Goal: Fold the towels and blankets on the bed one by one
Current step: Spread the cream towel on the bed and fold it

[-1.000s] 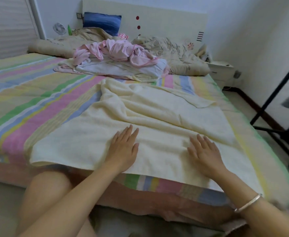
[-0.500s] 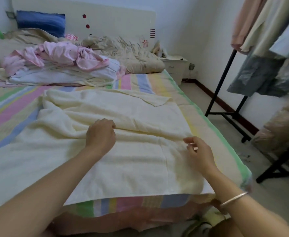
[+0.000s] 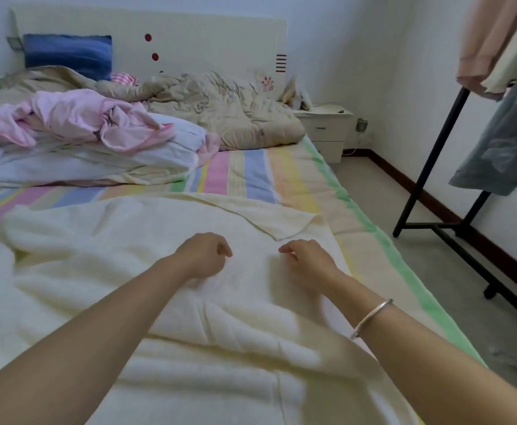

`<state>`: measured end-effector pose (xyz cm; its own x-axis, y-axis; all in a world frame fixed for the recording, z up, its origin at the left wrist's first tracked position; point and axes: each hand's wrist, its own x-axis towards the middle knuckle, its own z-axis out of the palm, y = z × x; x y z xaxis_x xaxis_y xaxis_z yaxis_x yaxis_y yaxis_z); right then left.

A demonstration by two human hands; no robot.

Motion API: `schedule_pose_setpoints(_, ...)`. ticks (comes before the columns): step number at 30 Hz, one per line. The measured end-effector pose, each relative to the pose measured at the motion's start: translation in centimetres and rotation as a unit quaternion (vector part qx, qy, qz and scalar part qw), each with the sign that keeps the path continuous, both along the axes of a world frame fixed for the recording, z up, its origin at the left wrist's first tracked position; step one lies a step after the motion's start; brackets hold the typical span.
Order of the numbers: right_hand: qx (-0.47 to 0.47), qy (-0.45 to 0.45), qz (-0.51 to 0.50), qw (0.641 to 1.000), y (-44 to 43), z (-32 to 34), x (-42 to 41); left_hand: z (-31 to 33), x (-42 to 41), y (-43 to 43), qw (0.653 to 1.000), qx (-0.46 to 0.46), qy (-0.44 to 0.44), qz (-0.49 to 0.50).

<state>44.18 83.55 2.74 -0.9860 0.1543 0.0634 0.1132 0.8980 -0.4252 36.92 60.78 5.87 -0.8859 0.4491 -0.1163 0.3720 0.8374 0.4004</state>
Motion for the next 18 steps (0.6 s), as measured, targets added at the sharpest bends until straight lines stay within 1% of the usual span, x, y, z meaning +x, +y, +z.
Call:
schedule_pose_setpoints(2,0.051,0.001,0.05,0.997,0.2,-0.7,-2.9,-1.2,-1.7,0.8,0.999,0.0,0.041,0.03)
schedule_pose_setpoints(4,0.096,0.025,0.088,0.991,1.1,-1.8,-5.8,-2.3,-3.5,1.7,0.997,-0.013,0.065,0.029)
schedule_pose_setpoints(6,0.114,0.023,0.1,0.988,2.7,-2.8,-8.7,-3.0,-4.7,2.7,0.996,-0.025,0.078,0.032)
schedule_pose_setpoints(10,0.105,0.011,0.048,0.993,6.6,-2.9,-13.5,-4.3,-5.6,4.3,0.99,-0.098,0.093,0.029)
schedule_pose_setpoints(12,0.096,-0.015,-0.01,0.995,8.0,-2.3,-15.3,-4.8,-5.9,4.4,0.989,-0.103,0.099,0.028)
schedule_pose_setpoints(14,0.12,-0.072,-0.046,0.989,8.7,-1.9,-16.6,-5.0,-6.0,3.9,0.992,-0.084,0.087,0.031)
schedule_pose_setpoints(16,0.145,-0.116,-0.054,0.981,8.7,-1.7,-17.3,-4.5,-6.1,3.2,0.996,-0.051,0.073,0.024)
schedule_pose_setpoints(18,0.136,-0.124,-0.072,0.98,8.2,-1.5,-17.6,-3.5,-6.4,2.4,0.998,0.012,0.052,0.021)
